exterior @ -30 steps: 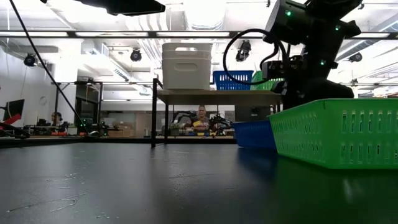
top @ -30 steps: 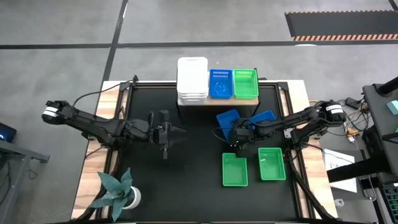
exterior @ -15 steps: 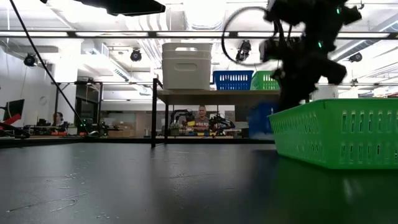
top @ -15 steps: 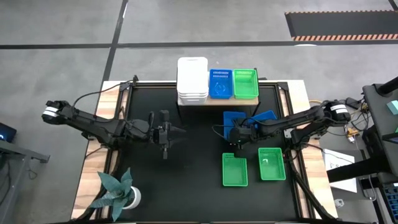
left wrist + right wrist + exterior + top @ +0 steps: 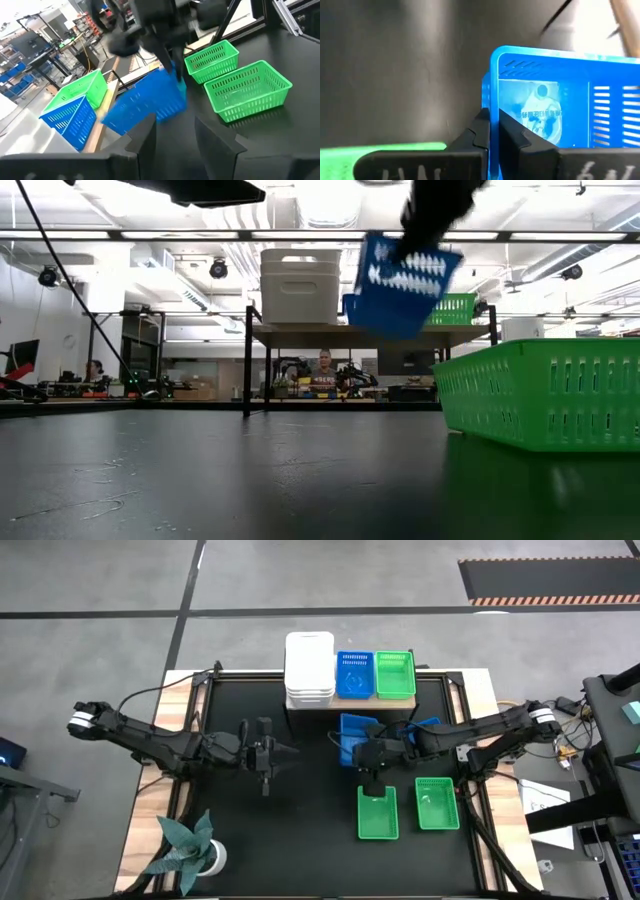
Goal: Stack baskets on shelf by color
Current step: Stack the left blue bin on top of the blue bin on the shelf
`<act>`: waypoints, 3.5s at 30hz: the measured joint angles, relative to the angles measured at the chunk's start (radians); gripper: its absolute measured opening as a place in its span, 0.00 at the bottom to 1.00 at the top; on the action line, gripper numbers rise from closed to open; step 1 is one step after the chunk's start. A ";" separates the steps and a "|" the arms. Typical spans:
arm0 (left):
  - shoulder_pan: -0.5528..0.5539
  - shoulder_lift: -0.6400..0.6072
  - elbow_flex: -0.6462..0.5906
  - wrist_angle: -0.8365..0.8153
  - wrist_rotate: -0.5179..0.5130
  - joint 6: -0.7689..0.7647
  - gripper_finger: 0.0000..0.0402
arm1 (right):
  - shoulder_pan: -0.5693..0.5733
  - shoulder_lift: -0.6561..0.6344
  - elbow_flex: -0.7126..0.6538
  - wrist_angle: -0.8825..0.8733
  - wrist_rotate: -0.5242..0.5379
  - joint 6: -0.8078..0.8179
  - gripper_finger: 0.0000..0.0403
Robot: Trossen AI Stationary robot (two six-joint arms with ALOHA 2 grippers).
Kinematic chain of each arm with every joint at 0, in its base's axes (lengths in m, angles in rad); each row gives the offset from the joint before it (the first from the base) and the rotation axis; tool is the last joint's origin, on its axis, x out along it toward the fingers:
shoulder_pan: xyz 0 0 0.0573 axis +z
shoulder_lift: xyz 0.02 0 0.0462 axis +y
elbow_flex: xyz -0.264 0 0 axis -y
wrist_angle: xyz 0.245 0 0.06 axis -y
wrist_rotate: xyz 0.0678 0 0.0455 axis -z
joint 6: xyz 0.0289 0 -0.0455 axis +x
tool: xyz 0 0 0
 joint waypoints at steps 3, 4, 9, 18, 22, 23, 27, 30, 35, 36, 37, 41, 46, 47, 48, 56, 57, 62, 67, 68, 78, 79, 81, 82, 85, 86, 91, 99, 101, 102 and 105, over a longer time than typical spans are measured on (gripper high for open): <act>0.000 -0.001 -0.009 -0.002 0.000 0.000 0.30 | 0.000 0.000 0.084 -0.032 0.000 -0.001 0.02; 0.000 -0.002 -0.013 -0.003 0.000 0.000 0.30 | 0.000 0.000 0.112 -0.044 0.000 -0.006 0.02; 0.000 -0.011 -0.023 -0.002 0.000 0.001 0.30 | 0.000 0.000 0.229 -0.091 0.000 -0.062 0.02; 0.000 -0.050 -0.037 0.000 0.000 0.001 0.30 | -0.049 0.000 0.407 -0.213 0.068 -0.147 0.02; 0.000 -0.065 -0.041 0.001 0.000 0.001 0.30 | -0.105 0.007 0.475 -0.262 0.089 -0.184 0.02; 0.000 -0.068 -0.043 0.000 0.000 0.001 0.30 | -0.124 0.012 0.491 -0.273 0.088 -0.192 0.02; 0.001 -0.070 -0.045 0.002 0.000 0.002 0.30 | -0.201 0.050 0.553 -0.330 0.089 -0.239 0.02; 0.001 -0.070 -0.046 0.000 0.000 0.002 0.30 | -0.263 0.089 0.602 -0.373 0.088 -0.273 0.02; 0.001 -0.070 -0.046 0.002 0.000 0.002 0.30 | -0.356 0.180 0.683 -0.472 0.087 -0.328 0.02; 0.001 -0.070 -0.046 0.003 0.000 0.002 0.30 | -0.372 0.198 0.697 -0.485 0.087 -0.341 0.02; 0.001 -0.070 -0.046 0.003 0.000 0.002 0.30 | -0.388 0.218 0.711 -0.498 0.087 -0.352 0.02; 0.001 -0.070 -0.048 0.005 0.000 0.002 0.30 | -0.437 0.277 0.759 -0.527 0.082 -0.396 0.02; 0.001 -0.069 -0.048 0.000 0.000 0.002 0.30 | -0.487 0.330 0.803 -0.558 -0.001 -0.431 0.02; 0.001 -0.069 -0.048 0.000 0.000 0.002 0.30 | -0.497 0.336 0.811 -0.568 -0.019 -0.441 0.02; 0.001 -0.069 -0.048 0.000 0.000 0.002 0.30 | -0.505 0.340 0.814 -0.574 -0.033 -0.447 0.02; 0.001 -0.069 -0.048 0.000 0.000 0.002 0.30 | -0.572 0.341 0.811 -0.581 -0.161 -0.473 0.02; 0.001 -0.069 -0.048 0.000 0.000 0.002 0.30 | -0.579 0.341 0.811 -0.580 -0.177 -0.476 0.02; 0.001 -0.069 -0.048 0.000 0.000 0.002 0.30 | -0.591 0.352 0.811 -0.580 -0.187 -0.487 0.02; 0.001 -0.069 -0.048 0.000 0.000 0.002 0.30 | -0.591 0.375 0.810 -0.580 -0.187 -0.495 0.02; 0.001 -0.069 -0.048 0.000 0.000 0.002 0.30 | -0.591 0.380 0.810 -0.580 -0.185 -0.497 0.02; 0.001 -0.069 -0.048 0.000 0.000 0.002 0.30 | -0.591 0.419 0.810 -0.581 -0.185 -0.502 0.02; 0.001 -0.069 -0.048 0.000 0.000 0.002 0.30 | -0.591 0.422 0.810 -0.582 -0.185 -0.504 0.02; 0.001 -0.069 -0.048 0.000 0.000 0.002 0.30 | -0.591 0.427 0.810 -0.583 -0.185 -0.505 0.02; 0.001 -0.069 -0.048 0.000 0.000 0.002 0.30 | -0.591 0.430 0.810 -0.583 -0.185 -0.507 0.02; 0.001 -0.069 -0.048 0.000 0.000 0.002 0.30 | -0.591 0.434 0.810 -0.591 -0.184 -0.508 0.02; 0.001 -0.069 -0.048 0.000 0.000 0.002 0.30 | -0.591 0.435 0.809 -0.592 -0.184 -0.509 0.02; 0.001 -0.069 -0.048 0.000 0.000 0.002 0.30 | -0.591 0.436 0.809 -0.596 -0.185 -0.520 0.02; 0.001 -0.069 -0.048 0.000 0.000 0.002 0.30 | -0.591 0.436 0.808 -0.617 -0.185 -0.527 0.09; 0.001 -0.069 -0.048 0.001 0.000 0.002 0.30 | -0.591 0.436 0.808 -0.618 -0.184 -0.520 0.14; 0.001 -0.069 -0.048 0.001 0.000 0.002 0.30 | -0.591 0.436 0.808 -0.617 -0.184 -0.516 0.16; 0.001 -0.069 -0.048 0.002 0.000 0.002 0.30 | -0.590 0.436 0.808 -0.618 -0.184 -0.504 0.23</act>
